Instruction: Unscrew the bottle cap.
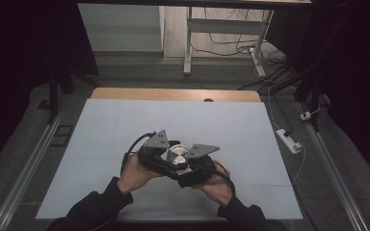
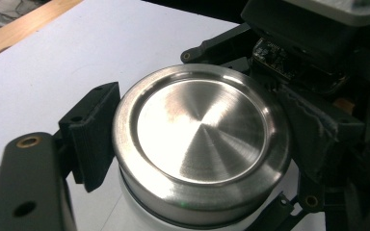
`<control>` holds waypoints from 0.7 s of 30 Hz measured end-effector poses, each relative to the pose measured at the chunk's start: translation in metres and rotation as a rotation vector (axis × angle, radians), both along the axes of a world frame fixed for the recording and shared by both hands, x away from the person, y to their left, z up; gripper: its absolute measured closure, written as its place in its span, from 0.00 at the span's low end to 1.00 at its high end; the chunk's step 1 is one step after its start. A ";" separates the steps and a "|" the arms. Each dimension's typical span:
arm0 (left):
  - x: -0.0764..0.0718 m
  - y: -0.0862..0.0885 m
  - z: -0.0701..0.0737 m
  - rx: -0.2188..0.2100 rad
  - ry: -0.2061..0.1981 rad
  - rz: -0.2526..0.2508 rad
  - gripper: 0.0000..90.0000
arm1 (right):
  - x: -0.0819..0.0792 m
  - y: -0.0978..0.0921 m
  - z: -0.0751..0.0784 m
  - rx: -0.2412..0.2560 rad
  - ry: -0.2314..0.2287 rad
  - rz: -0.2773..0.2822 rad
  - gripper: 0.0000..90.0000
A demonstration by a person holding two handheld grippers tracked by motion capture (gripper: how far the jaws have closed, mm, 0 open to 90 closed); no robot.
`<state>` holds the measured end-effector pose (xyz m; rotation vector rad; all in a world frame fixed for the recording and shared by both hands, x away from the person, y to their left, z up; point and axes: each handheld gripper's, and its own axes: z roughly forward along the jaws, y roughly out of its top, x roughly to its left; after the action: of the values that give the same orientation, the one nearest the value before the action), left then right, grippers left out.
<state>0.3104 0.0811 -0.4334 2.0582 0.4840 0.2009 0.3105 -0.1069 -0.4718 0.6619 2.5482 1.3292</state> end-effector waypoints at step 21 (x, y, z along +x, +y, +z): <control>-0.007 0.004 0.011 -0.020 -0.019 0.058 0.22 | 0.000 -0.001 0.000 0.007 -0.013 -0.035 0.17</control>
<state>0.3033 0.0854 -0.4220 2.0227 0.5323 0.2489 0.3107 -0.1084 -0.4714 0.6929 2.5113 1.3272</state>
